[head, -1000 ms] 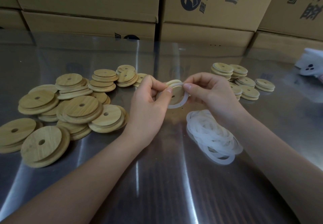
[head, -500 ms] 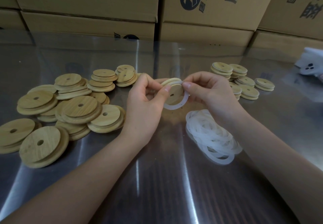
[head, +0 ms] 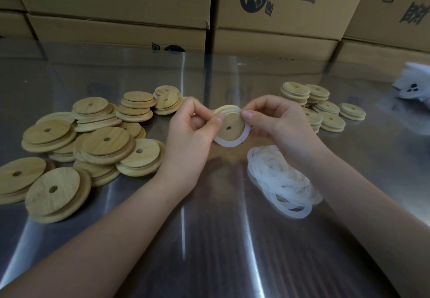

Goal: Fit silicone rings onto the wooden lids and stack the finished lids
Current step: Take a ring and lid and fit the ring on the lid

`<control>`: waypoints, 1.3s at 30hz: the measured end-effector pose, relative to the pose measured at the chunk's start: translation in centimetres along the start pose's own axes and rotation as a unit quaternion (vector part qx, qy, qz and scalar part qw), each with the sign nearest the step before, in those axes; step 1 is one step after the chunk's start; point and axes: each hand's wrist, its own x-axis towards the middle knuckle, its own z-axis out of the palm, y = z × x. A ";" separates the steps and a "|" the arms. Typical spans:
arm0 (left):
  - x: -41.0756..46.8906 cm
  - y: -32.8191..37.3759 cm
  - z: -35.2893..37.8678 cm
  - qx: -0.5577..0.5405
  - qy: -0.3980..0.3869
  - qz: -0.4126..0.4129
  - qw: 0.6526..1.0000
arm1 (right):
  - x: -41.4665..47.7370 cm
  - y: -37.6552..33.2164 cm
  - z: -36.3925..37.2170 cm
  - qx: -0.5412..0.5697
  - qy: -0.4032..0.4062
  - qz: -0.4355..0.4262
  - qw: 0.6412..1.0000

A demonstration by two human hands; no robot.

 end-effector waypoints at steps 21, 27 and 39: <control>-0.1 -0.5 0.1 0.047 -0.044 0.025 0.998 | -0.1 -0.4 0.0 -0.015 -0.003 0.041 0.999; 0.1 -0.5 0.1 0.003 -0.006 -0.021 1.000 | -0.2 -0.4 0.5 -0.027 0.017 0.039 0.999; 0.2 0.2 0.2 -0.027 -0.006 -0.074 0.997 | -0.3 0.0 1.0 0.014 0.046 0.053 0.997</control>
